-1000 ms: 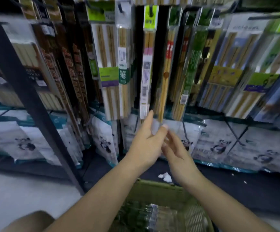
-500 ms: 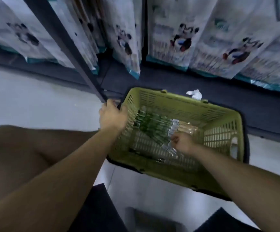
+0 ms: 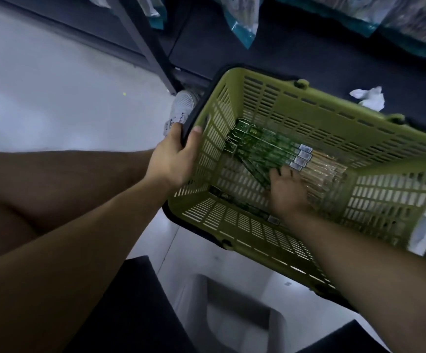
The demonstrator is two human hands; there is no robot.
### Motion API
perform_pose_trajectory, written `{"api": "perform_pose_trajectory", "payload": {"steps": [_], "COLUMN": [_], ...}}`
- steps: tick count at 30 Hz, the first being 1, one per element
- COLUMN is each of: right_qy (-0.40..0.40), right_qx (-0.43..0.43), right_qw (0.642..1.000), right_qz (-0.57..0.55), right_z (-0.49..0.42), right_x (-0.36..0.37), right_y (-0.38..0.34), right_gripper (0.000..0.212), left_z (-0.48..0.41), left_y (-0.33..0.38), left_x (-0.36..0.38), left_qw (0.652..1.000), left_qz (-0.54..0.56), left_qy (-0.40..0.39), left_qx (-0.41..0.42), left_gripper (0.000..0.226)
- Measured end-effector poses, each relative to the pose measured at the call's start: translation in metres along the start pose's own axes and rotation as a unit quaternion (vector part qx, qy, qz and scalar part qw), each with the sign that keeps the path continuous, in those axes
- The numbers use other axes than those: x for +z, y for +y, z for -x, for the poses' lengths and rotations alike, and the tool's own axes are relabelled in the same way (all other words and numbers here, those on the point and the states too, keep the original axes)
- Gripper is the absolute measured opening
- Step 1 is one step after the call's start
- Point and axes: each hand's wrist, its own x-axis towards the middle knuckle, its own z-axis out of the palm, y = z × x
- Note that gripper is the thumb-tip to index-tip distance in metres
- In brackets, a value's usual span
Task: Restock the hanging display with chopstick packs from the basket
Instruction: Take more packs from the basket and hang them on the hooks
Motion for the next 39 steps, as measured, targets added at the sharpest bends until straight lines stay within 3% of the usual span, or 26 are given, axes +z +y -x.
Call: {"api": "perform_pose_trajectory", "payload": {"steps": [8,13,17,26,31,39], "right_qy": [-0.031,-0.111,-0.11,-0.095,-0.069,-0.119], "right_qx": [-0.06,-0.121,-0.104,-0.115,-0.077,-0.048], "right_qw": [0.997,0.983,0.985,0.989,0.995,0.991], "right_qz": [-0.042,-0.08,-0.087,-0.017,-0.001,-0.028], "right_z": [0.006,0.015,0.016,0.014,0.016,0.01], "right_x": [0.014,0.019,0.023,0.022,0.028,0.014], "right_y": [0.012,0.005,0.0,-0.002,-0.004,0.005], "right_gripper": [0.061,0.035,0.044,0.023,0.034,0.035], "left_z": [-0.005,-0.006,-0.008,-0.007,-0.007,-0.006], "left_y": [-0.001,-0.003,-0.005,-0.005,-0.003,-0.001], "left_x": [0.0,0.001,0.002,0.001,0.001,-0.003], "left_qw": [1.0,1.0,1.0,0.999,0.999,1.0], "left_qz": [0.014,0.022,0.021,0.008,0.008,-0.005], "left_qy": [0.0,0.001,0.004,0.005,0.002,-0.013], "left_qx": [0.007,0.01,0.017,0.043,0.04,0.024], "left_gripper": [0.051,0.051,0.046,0.033,0.035,0.039]}}
